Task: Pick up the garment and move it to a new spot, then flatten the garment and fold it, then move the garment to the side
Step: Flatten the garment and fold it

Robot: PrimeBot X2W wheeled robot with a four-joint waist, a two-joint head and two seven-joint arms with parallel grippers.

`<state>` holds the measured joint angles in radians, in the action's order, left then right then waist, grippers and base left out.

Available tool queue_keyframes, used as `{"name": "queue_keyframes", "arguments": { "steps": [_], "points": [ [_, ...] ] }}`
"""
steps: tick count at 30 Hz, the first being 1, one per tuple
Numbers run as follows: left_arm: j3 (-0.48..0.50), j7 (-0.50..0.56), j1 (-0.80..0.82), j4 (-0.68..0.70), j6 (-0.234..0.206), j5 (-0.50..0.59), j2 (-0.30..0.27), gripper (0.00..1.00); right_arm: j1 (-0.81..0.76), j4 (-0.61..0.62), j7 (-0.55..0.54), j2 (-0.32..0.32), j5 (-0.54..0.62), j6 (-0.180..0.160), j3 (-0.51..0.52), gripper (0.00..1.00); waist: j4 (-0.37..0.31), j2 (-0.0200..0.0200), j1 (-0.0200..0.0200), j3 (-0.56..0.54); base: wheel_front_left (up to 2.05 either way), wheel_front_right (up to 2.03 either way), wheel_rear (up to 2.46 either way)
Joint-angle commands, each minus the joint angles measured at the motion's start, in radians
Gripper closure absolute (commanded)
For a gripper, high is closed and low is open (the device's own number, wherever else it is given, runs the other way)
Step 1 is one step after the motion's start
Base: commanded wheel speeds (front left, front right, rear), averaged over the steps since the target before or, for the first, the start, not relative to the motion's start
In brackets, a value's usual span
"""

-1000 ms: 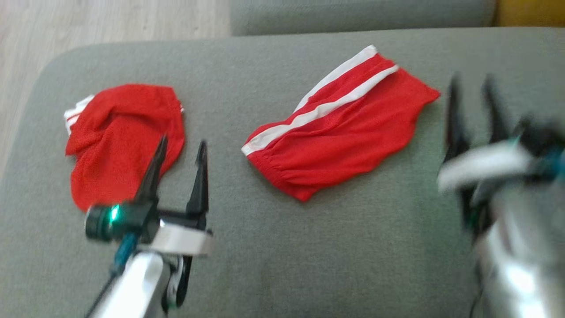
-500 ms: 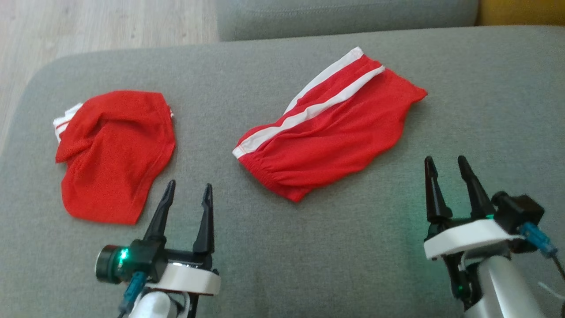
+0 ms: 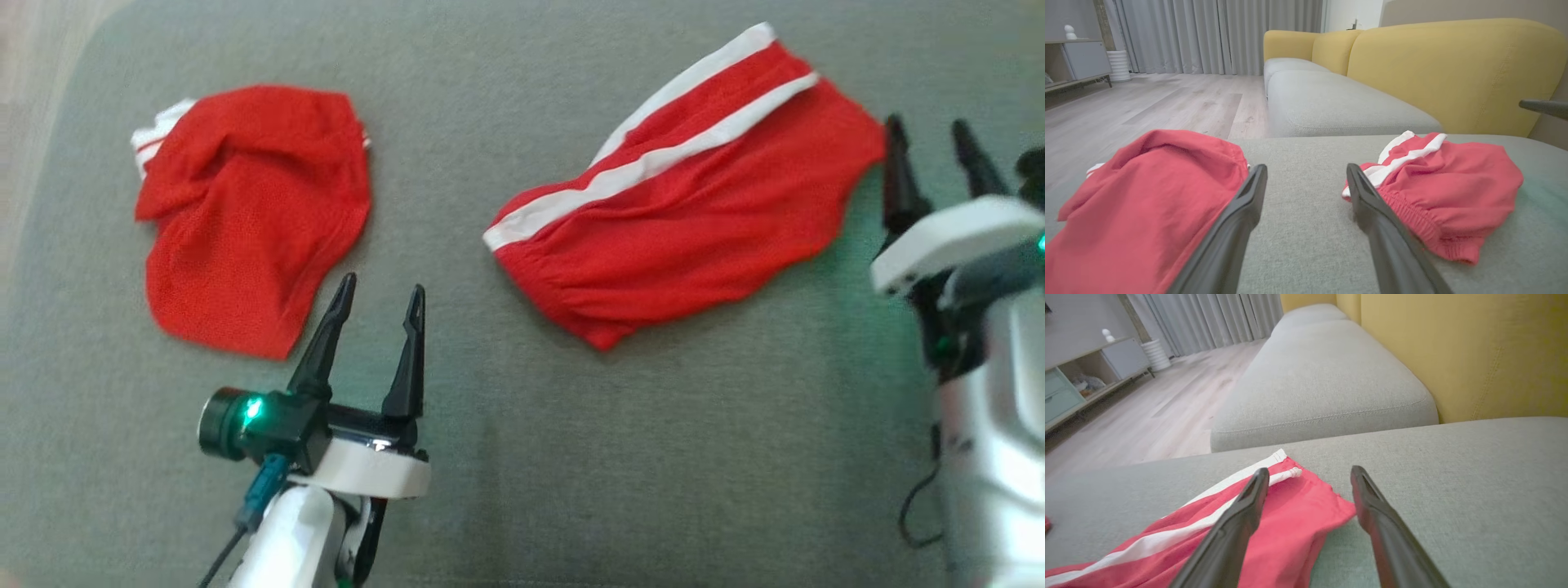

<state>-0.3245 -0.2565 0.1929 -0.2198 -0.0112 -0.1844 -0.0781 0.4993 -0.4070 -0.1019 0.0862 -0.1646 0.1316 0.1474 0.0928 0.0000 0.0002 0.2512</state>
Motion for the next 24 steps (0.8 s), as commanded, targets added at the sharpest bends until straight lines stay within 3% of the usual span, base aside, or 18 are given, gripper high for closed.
{"name": "queue_keyframes", "arguments": {
  "steps": [1, 8, 13, 24],
  "points": [
    [0.032, -0.005, 0.042, 0.026, 0.004, 0.006, -0.001, 0.0, 0.04, 0.015, -0.011, 0.014, 0.011, -0.001, -0.014, 0.0, 0.035, 0.0, -0.0002, 0.034, 0.0, 0.0, 0.0],
    [0.028, -0.005, 0.07, 0.021, 0.026, 0.016, 0.017, 0.0, 0.222, -0.21, -0.116, 0.091, 0.101, -0.001, 0.069, 0.0, 0.091, 0.0, -0.0002, 0.095, 0.0, 0.0, 0.0],
    [0.023, -0.005, 0.093, 0.022, 0.036, 0.017, 0.024, 0.0, 0.309, -0.355, -0.154, 0.146, 0.173, -0.001, 0.068, 0.0, 0.119, 0.0, -0.0002, 0.129, 0.0, 0.0, 0.0],
    [0.004, -0.005, 0.127, 0.026, 0.03, -0.008, 0.028, 0.0, 0.397, -0.566, -0.192, 0.208, 0.151, -0.001, -0.129, 0.0, 0.15, 0.0, -0.0002, 0.17, 0.0, 0.0, 0.0]
  ]
}}
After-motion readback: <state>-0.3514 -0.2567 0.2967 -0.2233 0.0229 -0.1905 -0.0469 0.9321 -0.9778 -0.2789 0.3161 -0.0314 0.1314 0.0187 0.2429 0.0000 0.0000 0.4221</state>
